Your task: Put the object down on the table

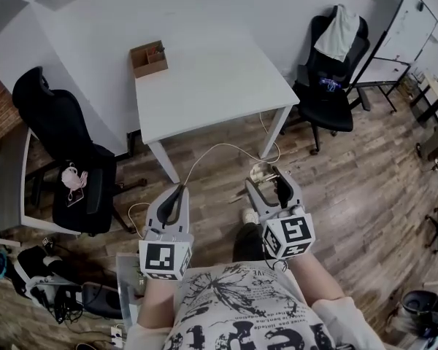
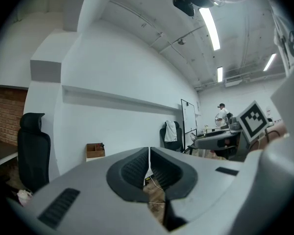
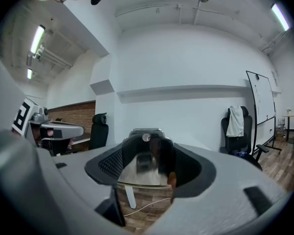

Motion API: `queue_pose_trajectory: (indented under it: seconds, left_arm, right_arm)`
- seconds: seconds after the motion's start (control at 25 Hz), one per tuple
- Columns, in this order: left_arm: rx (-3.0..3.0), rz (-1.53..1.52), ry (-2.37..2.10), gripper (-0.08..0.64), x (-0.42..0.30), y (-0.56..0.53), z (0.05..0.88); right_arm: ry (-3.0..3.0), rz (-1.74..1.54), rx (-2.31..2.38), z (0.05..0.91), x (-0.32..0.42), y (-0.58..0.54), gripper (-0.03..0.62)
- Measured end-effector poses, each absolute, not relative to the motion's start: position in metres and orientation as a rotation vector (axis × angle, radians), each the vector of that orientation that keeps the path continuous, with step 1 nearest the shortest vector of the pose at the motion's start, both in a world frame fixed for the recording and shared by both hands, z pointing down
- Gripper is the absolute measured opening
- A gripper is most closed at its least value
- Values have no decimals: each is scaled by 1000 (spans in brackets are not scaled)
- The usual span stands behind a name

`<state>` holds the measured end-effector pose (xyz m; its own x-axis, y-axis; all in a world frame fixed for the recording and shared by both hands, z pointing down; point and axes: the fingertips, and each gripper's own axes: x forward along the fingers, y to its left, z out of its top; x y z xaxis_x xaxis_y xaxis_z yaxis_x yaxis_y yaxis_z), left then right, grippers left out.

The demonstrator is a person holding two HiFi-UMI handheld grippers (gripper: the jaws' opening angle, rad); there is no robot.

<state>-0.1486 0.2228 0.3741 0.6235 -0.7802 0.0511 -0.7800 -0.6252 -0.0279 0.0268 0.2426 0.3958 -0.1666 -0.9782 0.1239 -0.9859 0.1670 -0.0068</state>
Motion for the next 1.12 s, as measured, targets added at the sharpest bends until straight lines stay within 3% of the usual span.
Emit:
queue_pose_trajectory:
  seconds: [0.72, 1.12]
  left_arm:
    - [-2647, -142, 1592, 12, -4, 28, 362]
    - [-2631, -227, 1728, 12, 9, -42, 380]
  right_arm:
    - [-2489, 34, 1695, 385, 166, 11, 281]
    - [-2539, 108, 1578, 404, 177, -79, 281]
